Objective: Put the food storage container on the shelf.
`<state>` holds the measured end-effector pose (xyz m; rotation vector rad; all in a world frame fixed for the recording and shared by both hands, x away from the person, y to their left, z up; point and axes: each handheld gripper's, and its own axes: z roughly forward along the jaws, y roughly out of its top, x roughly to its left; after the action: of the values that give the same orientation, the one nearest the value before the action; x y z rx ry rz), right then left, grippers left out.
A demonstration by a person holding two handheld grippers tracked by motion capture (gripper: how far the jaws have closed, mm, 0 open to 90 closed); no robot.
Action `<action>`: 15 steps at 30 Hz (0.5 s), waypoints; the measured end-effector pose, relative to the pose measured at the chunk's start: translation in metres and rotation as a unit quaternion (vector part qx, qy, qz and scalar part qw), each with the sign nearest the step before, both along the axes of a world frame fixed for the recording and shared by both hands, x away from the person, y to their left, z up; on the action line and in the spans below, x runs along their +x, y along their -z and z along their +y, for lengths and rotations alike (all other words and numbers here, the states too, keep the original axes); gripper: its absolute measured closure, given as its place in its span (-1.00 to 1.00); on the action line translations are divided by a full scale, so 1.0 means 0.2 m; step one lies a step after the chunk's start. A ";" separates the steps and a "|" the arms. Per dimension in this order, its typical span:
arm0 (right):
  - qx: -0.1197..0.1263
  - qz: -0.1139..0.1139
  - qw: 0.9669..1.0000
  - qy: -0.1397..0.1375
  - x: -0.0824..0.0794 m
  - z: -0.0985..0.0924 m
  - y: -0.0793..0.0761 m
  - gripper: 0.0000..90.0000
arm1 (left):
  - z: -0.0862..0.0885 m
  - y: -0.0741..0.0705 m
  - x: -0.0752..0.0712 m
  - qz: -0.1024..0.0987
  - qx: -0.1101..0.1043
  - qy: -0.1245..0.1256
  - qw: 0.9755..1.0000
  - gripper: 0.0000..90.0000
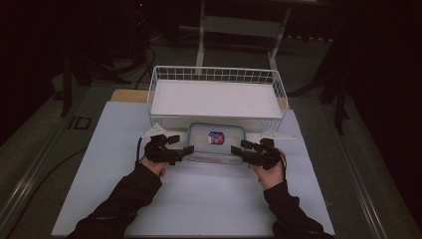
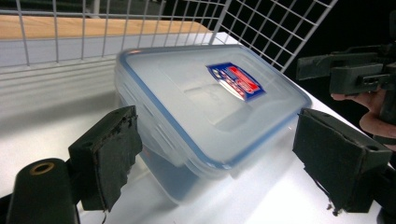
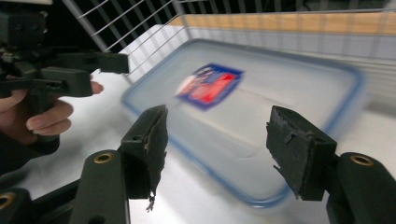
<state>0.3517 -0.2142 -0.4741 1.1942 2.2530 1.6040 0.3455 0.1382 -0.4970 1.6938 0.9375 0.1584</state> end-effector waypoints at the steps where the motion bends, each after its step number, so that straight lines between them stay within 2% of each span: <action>1: 0.000 0.001 1.000 -0.006 -0.01 0.02 0.00 -0.16 | 0.00 0.00 -0.01 -0.003 0.002 0.000 1.000 -0.67; 7: -0.009 0.012 0.999 -0.047 -0.07 0.11 0.03 -0.15 | 0.00 0.02 -0.11 -0.009 0.013 0.011 1.000 -0.68; 9: -0.017 0.013 0.998 -0.051 -0.08 0.14 0.04 -0.11 | 0.00 0.02 -0.15 -0.014 0.020 0.012 1.000 -0.71; 11: -0.027 0.013 0.998 -0.058 -0.09 0.17 0.05 -0.06 | 0.00 0.03 -0.19 -0.024 0.029 0.003 0.999 -0.77; 13: -0.029 0.017 0.997 -0.064 -0.10 0.19 0.07 0.04 | 0.02 0.04 -0.22 -0.024 0.023 -0.007 0.999 -0.93; 15: -0.034 0.016 0.997 -0.070 -0.11 0.20 0.07 0.13 | 0.02 0.04 -0.25 -0.025 0.025 -0.009 0.999 -0.95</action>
<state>0.3299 -0.1732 -0.4885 1.0752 2.4399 1.5496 0.2960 0.1425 -0.5047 1.7203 0.9196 0.2372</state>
